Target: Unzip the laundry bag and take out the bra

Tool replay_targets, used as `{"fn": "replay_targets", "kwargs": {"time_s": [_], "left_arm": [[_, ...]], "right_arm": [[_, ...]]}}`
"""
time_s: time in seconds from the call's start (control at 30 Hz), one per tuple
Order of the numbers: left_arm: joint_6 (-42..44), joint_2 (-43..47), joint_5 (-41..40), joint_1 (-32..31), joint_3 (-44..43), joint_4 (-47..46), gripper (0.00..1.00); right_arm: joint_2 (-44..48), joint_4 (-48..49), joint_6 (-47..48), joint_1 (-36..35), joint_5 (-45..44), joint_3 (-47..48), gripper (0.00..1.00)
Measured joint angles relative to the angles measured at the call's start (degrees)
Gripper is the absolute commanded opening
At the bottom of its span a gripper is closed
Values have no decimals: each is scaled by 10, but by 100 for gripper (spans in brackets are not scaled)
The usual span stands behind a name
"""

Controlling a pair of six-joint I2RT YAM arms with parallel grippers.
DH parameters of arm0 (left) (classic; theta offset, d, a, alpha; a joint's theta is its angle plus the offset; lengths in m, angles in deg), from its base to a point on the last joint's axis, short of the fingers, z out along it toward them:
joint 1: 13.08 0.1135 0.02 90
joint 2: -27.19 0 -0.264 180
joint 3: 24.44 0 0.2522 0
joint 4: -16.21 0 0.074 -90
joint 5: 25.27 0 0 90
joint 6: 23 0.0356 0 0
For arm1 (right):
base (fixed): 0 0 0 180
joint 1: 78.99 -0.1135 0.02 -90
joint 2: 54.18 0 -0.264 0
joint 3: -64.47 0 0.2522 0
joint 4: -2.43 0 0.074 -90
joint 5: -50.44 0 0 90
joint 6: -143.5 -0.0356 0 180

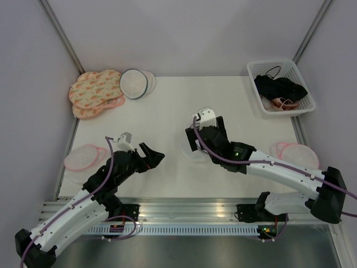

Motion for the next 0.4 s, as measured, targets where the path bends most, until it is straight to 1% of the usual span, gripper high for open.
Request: {"fn": "replay_targets", "kwargs": {"time_s": [0.07,0.2,0.27,0.4], "left_arm": [[1,-5,9,0,0,-4,100],[8,-13,23,0,3,-15,100],[10,-15,28,0,6,-21,100],[12,-19,30,0,10,-33,100]], "right_arm": [[24,-10,-29,-2,12,-16,98],[108,-28,-71,-2,31,-50,98],[156,-29,-84,-2,41,-58,98],[219,-24,-101,-2,61,-61,98]]}}
